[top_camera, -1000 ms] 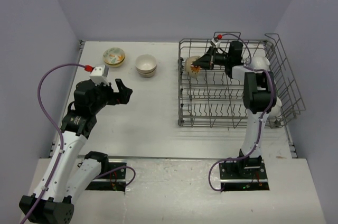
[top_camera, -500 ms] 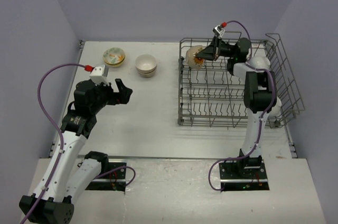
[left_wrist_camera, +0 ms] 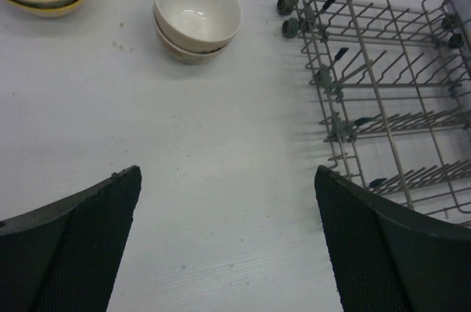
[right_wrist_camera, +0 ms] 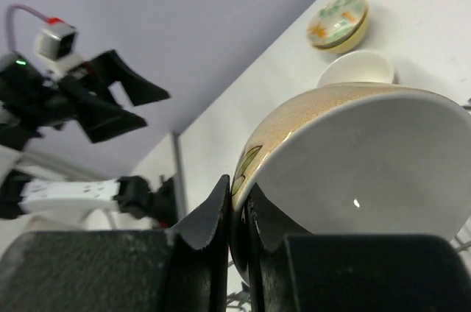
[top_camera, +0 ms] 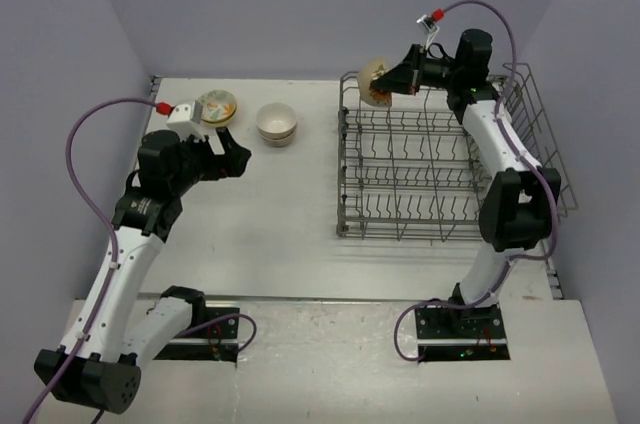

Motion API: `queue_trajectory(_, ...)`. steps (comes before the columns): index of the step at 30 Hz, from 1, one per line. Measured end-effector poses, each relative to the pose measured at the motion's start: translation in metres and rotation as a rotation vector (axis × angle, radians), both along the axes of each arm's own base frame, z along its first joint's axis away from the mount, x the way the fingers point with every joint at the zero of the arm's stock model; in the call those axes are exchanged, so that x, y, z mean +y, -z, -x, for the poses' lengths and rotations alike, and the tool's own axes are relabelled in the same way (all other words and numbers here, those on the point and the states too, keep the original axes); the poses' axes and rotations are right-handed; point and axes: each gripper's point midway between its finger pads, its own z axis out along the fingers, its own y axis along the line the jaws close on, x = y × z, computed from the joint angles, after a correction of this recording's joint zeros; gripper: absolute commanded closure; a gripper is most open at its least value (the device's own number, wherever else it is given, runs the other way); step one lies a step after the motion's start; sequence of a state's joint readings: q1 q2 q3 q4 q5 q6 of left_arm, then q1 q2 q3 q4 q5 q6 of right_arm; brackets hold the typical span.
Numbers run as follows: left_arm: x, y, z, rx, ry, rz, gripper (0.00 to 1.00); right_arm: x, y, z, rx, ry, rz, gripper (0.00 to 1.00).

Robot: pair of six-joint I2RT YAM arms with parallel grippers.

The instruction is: Unload the bowls from the dish rack

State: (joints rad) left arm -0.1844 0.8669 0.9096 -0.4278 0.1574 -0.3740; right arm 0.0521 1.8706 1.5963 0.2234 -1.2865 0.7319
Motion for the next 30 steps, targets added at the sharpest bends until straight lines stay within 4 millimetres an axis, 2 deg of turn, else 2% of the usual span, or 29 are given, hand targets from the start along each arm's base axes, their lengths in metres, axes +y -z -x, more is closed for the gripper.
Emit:
queue_trajectory(3,-0.003,-0.034,-0.017,-0.020,-0.012,0.018,0.00,0.014,-0.022,0.009,-0.151,0.106,0.119,1.00)
queue_trajectory(4,-0.006,-0.054,-0.027,-0.025,-0.012,0.027,0.00,0.021,-0.024,0.016,-0.200,0.147,0.183,1.00)
queue_trajectory(5,-0.009,-0.064,-0.033,-0.037,-0.009,0.029,0.00,0.030,-0.025,0.026,-0.248,0.164,0.237,1.00)
queue_trajectory(6,-0.015,-0.082,-0.041,-0.050,-0.004,0.032,0.00,0.044,-0.023,0.038,-0.318,0.187,0.317,1.00)
queue_trajectory(9,-0.050,-0.134,-0.063,-0.091,0.046,0.030,0.00,0.087,-0.008,0.091,-0.518,0.143,0.526,1.00)
queue_trajectory(11,-0.085,-0.168,-0.073,-0.131,0.104,0.038,0.00,0.105,0.005,0.125,-0.619,0.070,0.616,1.00)
queue_trajectory(12,-0.101,-0.180,-0.077,-0.145,0.128,0.043,0.00,0.109,0.012,0.139,-0.659,0.035,0.659,1.00)
queue_trajectory(14,-0.130,-0.195,-0.081,-0.162,0.176,0.050,0.00,0.104,0.027,0.147,-0.715,0.015,0.751,1.00)
queue_trajectory(15,-0.140,-0.193,-0.082,-0.154,0.192,0.047,0.00,0.099,0.035,0.147,-0.738,0.014,0.801,1.00)
queue_trajectory(17,-0.156,-0.176,-0.082,-0.104,0.216,0.022,0.00,0.089,0.050,0.145,-0.786,0.016,0.892,1.00)
queue_trajectory(21,-0.181,-0.126,-0.076,0.019,0.271,-0.038,0.00,0.080,0.075,0.159,-0.858,-0.047,0.987,1.00)
queue_trajectory(25,-0.193,-0.076,-0.059,0.140,0.325,-0.096,0.01,0.082,0.072,0.168,-0.921,-0.082,0.986,1.00)
queue_trajectory(27,-0.198,-0.062,-0.054,0.174,0.344,-0.115,0.03,0.081,0.067,0.167,-0.944,-0.074,0.983,1.00)
queue_trajectory(29,-0.203,-0.052,-0.050,0.194,0.358,-0.136,0.08,0.079,0.065,0.165,-0.952,-0.065,0.992,1.00)
queue_trajectory(30,-0.204,-0.049,-0.050,0.201,0.358,-0.147,0.13,0.078,0.065,0.164,-0.954,-0.061,1.000,1.00)
